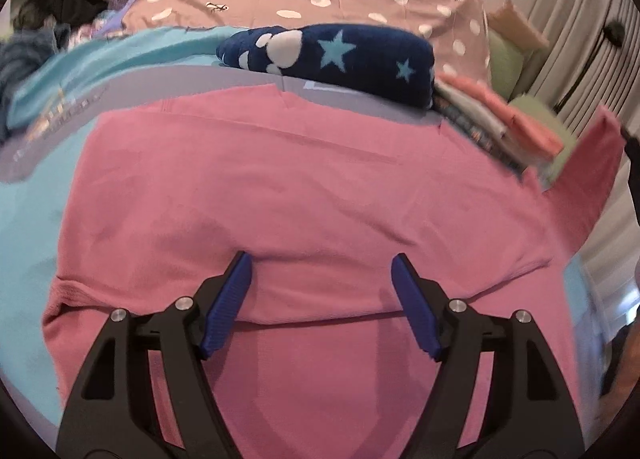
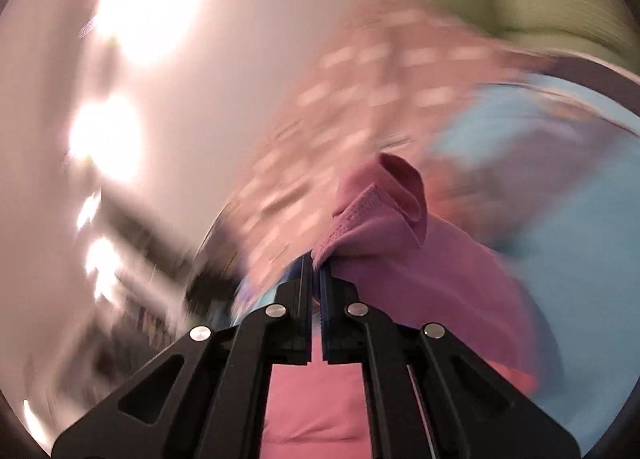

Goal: Fold small clothes

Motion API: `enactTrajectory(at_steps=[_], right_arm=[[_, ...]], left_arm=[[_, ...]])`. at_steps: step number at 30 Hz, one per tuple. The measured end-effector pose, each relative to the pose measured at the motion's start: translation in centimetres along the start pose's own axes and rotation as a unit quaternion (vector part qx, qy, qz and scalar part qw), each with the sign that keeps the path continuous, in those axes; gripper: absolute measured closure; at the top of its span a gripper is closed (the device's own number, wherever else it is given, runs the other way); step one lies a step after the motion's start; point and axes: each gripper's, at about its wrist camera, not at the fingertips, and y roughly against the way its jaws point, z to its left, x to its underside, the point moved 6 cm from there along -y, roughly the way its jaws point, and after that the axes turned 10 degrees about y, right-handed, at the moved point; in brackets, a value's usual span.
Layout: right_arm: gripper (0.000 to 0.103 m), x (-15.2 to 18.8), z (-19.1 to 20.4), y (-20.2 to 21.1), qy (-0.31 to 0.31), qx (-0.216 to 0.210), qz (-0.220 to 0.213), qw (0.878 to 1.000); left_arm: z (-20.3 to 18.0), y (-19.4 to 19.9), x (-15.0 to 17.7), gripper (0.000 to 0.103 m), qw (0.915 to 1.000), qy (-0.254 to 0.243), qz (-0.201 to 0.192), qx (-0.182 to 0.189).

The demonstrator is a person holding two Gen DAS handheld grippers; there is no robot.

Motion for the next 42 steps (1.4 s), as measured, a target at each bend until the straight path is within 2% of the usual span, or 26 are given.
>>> enactTrajectory(at_steps=[2,4,6,8,11,17,20,23,25,26,27,28,30,32,36,39,42], right_arm=[[0.1,3.3,6.5,-4.7,0.064,-0.053,0.063,0.995],[0.1,8.6,10.7,-9.3,0.11,-0.077,0.14,0.981],[0.1,12.7,11.9,-12.1,0.136,-0.064,0.195,0.969],[0.1,16.5,11.2,-14.1,0.137,-0.037,0.247,0.959],[0.1,19.0,9.6,-15.0,0.114,-0.017,0.282,0.953],[0.1,20.9,10.3,-14.5,0.138,-0.026,0.299,0.944],[0.097,21.9,11.6,-13.8,0.176,-0.031,0.298,0.938],[0.097,22.1,11.0,-14.2,0.181,-0.032,0.298,0.936],[0.097,22.4,10.4,-14.4,0.172,-0.031,0.302,0.937],[0.097,22.6,10.1,-14.5,0.167,-0.03,0.304,0.938],[0.097,22.7,9.9,-14.7,0.165,-0.031,0.303,0.938],[0.097,22.7,9.8,-14.7,0.163,-0.032,0.301,0.939],[0.097,22.6,9.8,-14.5,0.162,-0.034,0.296,0.941],[0.097,22.5,9.8,-14.3,0.159,-0.037,0.292,0.942],[0.097,22.5,9.7,-14.2,0.155,-0.041,0.289,0.944],[0.097,22.1,9.9,-13.8,0.161,-0.037,0.276,0.947],[0.097,21.4,10.3,-13.2,0.164,-0.042,0.256,0.952]], left_arm=[[0.8,0.4,-0.2,0.029,0.9988,0.031,-0.001,0.037],[1.6,0.6,-0.3,0.029,0.9951,0.063,-0.003,0.077],[2.5,0.8,-0.5,0.029,0.9885,0.095,-0.004,0.117],[3.0,1.1,-0.6,0.029,0.9815,0.117,-0.008,0.151],[3.0,1.2,-0.6,0.029,0.978,0.122,-0.009,0.169],[2.9,1.5,-0.9,0.031,0.9693,0.132,-0.001,0.208],[2.9,2.4,-0.5,0.032,0.9651,0.143,0.014,0.219],[2.7,3.1,-0.2,0.034,0.9583,0.158,0.037,0.235],[2.5,3.2,0.0,0.041,0.9527,0.167,0.049,0.249],[2.2,2.9,0.1,0.049,0.9476,0.173,0.061,0.261],[1.9,2.7,0.3,0.057,0.9453,0.173,0.072,0.267],[1.6,2.3,0.6,0.059,0.946,0.169,0.085,0.263],[1.2,1.3,1.2,0.059,0.9544,0.16,0.1,0.231],[1.0,1.1,1.3,0.056,0.958,0.158,0.099,0.218],[0.8,1.7,1.2,0.039,0.9486,0.186,0.107,0.232],[1.0,2.1,1.4,0.036,0.9461,0.206,0.117,0.22],[0.8,2.4,1.8,0.034,0.9393,0.22,0.127,0.231]])
